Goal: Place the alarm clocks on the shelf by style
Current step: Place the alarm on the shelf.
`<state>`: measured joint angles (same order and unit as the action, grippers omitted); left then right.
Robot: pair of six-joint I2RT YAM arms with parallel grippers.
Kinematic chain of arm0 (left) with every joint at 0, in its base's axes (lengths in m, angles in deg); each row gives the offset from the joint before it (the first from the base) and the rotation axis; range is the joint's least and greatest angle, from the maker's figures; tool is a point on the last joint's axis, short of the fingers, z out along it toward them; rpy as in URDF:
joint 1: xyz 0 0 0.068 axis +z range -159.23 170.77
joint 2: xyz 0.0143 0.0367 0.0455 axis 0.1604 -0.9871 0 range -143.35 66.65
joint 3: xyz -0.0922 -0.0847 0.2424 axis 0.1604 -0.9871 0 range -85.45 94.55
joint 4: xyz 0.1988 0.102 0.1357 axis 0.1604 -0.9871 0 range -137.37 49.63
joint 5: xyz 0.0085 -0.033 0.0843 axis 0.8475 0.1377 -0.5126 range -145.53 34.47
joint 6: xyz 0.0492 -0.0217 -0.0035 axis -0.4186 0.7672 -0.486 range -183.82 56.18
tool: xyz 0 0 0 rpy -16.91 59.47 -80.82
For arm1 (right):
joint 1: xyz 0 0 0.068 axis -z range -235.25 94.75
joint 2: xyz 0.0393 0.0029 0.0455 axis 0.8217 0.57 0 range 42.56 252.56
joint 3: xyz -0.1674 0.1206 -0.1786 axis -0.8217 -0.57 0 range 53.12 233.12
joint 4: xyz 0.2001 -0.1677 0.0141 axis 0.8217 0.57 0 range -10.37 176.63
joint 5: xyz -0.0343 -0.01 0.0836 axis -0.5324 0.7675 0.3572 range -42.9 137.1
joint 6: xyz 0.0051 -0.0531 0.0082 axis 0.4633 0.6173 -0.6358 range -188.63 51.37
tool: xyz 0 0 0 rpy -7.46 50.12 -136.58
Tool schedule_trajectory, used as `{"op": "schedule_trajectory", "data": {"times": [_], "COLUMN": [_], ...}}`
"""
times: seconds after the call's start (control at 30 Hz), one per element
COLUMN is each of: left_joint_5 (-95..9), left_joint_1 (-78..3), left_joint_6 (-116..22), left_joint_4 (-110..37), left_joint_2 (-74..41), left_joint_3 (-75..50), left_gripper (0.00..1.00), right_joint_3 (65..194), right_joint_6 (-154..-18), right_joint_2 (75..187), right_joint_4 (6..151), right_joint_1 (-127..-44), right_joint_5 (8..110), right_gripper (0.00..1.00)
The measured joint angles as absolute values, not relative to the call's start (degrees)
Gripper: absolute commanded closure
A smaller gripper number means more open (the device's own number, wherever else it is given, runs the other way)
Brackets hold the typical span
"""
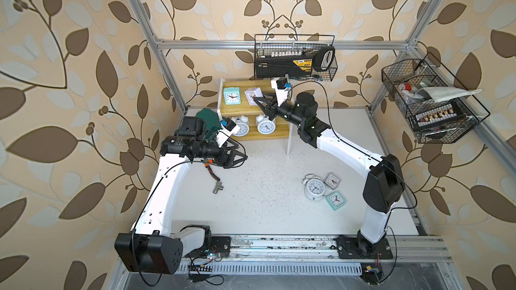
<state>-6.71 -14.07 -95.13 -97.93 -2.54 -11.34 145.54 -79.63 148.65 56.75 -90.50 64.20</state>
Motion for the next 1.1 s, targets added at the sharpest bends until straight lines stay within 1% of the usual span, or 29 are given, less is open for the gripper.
{"op": "schedule_trajectory", "data": {"times": [0.57, 0.73, 0.93, 1.1], "left_joint_5": [-6.69, -6.21, -5.86, -5.86], "left_joint_1": [-13.66, -13.66, -13.28, -13.28], "left_joint_6": [-95.13, -95.15, -95.15, -95.18], "left_joint_4": [-98.24, -98.32, -98.37, -98.39], "left_joint_2": [-2.12, -2.12, -2.08, -1.9], "left_joint_3": [-11.34, -11.34, -11.34, -11.34], "left_gripper": [0.21, 0.21, 0.21, 0.21], "right_joint_3": [142.79, 142.48, 142.04, 142.04], "right_joint_6": [-77.23, -76.59, -76.0, -75.72], "right_joint_2": [146.15, 145.94, 145.26, 144.67], "right_joint_4": [57.43, 57.89, 59.33, 60.67], "right_joint_1": [-91.26, -91.26, -91.33, -91.65], "right_joint_5": [61.62, 61.3, 60.86, 60.62], "right_gripper": [0.71, 0.62, 0.55, 0.43]}}
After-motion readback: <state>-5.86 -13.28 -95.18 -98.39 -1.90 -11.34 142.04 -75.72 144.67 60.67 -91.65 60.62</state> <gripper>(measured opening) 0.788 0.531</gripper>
